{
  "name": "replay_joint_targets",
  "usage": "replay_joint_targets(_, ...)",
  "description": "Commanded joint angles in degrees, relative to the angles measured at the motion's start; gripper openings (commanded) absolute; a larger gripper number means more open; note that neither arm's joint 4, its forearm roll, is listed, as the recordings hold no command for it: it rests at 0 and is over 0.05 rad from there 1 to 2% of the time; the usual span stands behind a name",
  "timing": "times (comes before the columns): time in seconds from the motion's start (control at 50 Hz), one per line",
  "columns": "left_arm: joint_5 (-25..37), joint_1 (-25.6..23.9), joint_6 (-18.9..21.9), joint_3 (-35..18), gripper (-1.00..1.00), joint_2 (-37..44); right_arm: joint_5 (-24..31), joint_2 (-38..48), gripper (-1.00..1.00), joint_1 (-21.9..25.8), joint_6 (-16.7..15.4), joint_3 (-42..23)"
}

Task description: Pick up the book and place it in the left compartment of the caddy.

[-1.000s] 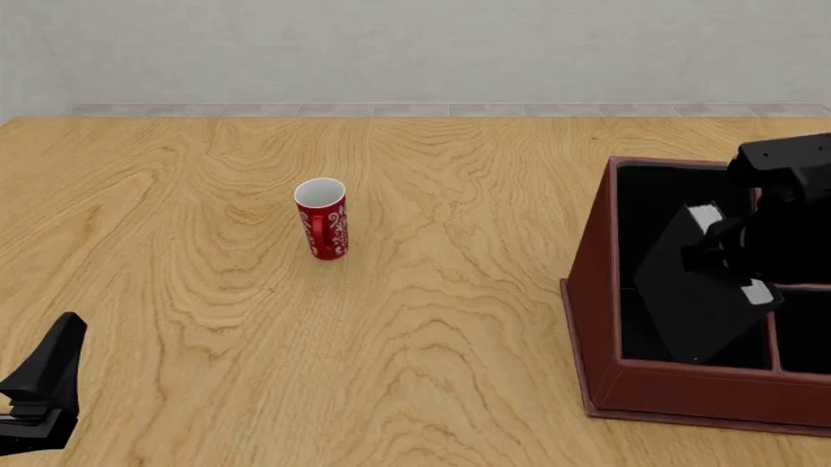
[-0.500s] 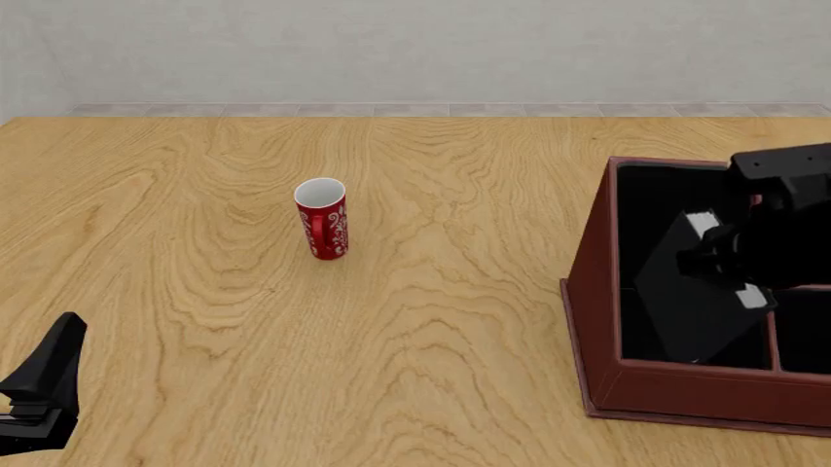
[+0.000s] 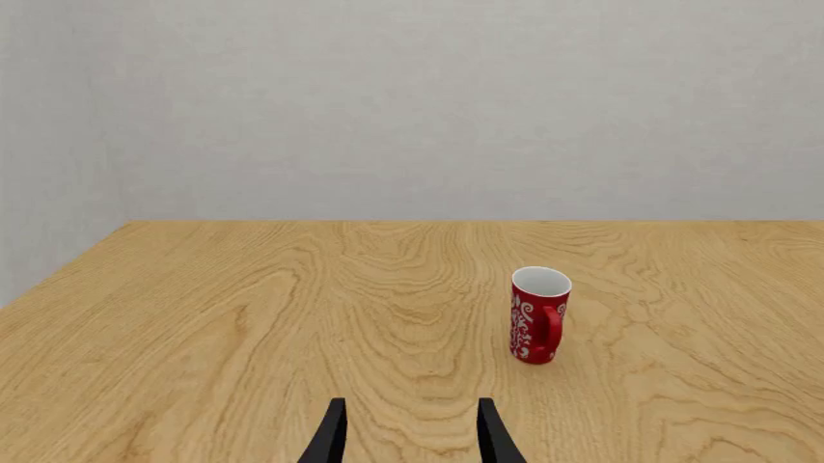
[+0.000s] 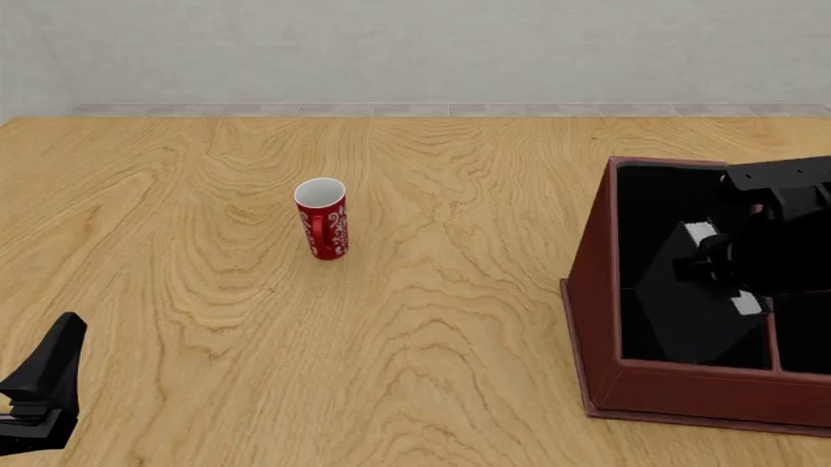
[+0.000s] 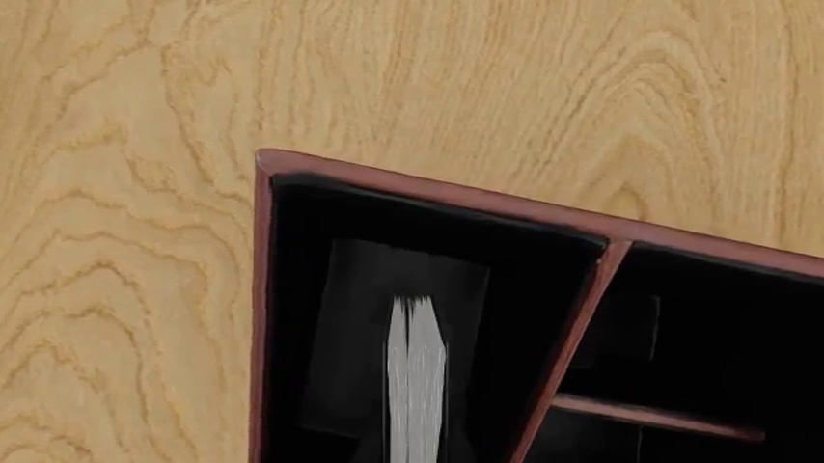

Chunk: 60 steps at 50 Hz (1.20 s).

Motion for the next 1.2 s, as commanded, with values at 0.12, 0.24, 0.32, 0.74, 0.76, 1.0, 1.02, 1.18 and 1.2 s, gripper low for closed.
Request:
replay_joint_targets(0.12, 0.0, 0.0, 0.0, 0.0, 1.0, 0.0, -1.57, 0.52, -1.0, -0.33, 1.34, 0.66)
replay_joint_targets(0.24, 0.0, 0.0, 0.0, 0.0, 1.0, 0.0, -1.69, -0.21, -1.0, 0.13, 1.56, 0.23)
replay_joint_targets(0.32, 0.0, 0.0, 0.0, 0.0, 1.0, 0.0, -1.45, -0.21, -1.0, 0.68, 2.06, -0.17)
replay_joint_targets(0.74, 0.0, 0.0, 0.0, 0.0, 1.0, 0.0, -0.02, -1.69, 1.0, -0.19, 0.9, -0.74)
replay_joint_targets(0.76, 0.0, 0.0, 0.0, 0.0, 1.0, 0.0, 0.13, -1.9, 1.0, -0.39, 0.66, -0.84)
replay_joint_targets(1.0, 0.0, 0.0, 0.0, 0.0, 1.0, 0.0, 2.43, -3.59, 1.0, 1.02, 1.97, -2.16)
replay_joint_targets(1.02, 0.0, 0.0, 0.0, 0.0, 1.0, 0.0, 2.44, -3.59, 1.0, 1.02, 1.97, -2.16)
replay_joint_targets(1.18, 0.0, 0.0, 0.0, 0.0, 1.0, 0.0, 4.21, -5.43, 1.0, 2.13, 2.78, -2.65)
replay_joint_targets(1.2, 0.0, 0.0, 0.0, 0.0, 1.0, 0.0, 4.37, -5.9, 1.0, 1.61, 2.06, -2.69)
